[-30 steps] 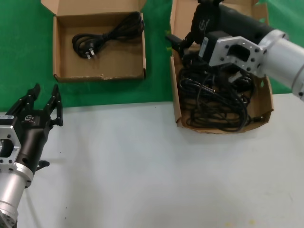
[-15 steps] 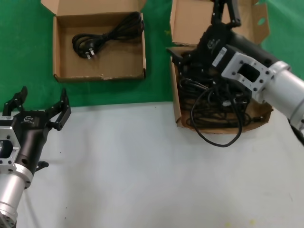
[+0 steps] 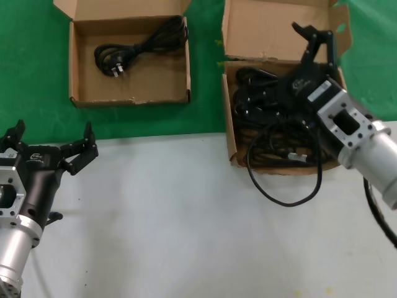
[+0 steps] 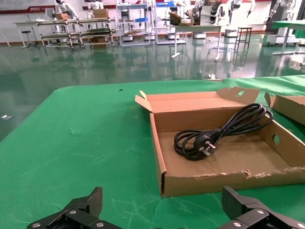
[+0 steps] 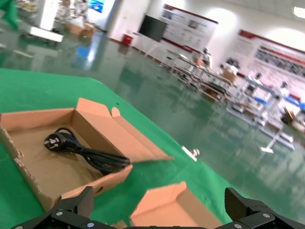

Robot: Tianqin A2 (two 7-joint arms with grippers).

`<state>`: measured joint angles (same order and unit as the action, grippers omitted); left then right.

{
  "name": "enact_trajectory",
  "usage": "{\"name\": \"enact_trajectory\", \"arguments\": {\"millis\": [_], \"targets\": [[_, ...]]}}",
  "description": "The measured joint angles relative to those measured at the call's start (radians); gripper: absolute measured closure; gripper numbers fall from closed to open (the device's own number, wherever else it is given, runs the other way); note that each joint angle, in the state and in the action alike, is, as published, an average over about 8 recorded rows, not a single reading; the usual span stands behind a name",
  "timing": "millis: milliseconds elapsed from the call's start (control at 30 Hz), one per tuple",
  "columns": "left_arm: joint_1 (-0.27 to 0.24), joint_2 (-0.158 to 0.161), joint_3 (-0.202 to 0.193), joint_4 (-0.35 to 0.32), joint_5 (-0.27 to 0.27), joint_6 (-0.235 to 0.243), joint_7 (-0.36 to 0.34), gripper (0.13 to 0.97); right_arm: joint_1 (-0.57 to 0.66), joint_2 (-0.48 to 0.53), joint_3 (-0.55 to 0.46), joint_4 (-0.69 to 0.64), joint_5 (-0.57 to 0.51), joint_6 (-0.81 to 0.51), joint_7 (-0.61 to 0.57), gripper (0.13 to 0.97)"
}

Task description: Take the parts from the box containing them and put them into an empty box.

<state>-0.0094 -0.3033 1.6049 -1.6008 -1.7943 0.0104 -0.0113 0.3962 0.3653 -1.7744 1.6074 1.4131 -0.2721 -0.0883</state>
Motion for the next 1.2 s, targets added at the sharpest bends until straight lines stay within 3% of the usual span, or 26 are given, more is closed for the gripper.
{"name": "enact_trajectory", "arguments": {"millis": [333, 633, 1200], "targets": [[0.003, 0.001, -0.001, 0.0, -0.002, -0.003, 0.003, 0.189, -0.115, -0.019, 0.051, -0.002, 0.112, 0.079, 0.026, 0.129], [0.005, 0.002, -0.003, 0.0, -0.003, -0.006, 0.006, 0.135, -0.219, -0.036, 0.097, -0.004, 0.214, 0.151, 0.049, 0.129], [0.009, 0.003, -0.005, 0.001, -0.005, -0.01, 0.01, 0.132, -0.366, -0.06, 0.161, -0.007, 0.358, 0.251, 0.082, 0.129]]}}
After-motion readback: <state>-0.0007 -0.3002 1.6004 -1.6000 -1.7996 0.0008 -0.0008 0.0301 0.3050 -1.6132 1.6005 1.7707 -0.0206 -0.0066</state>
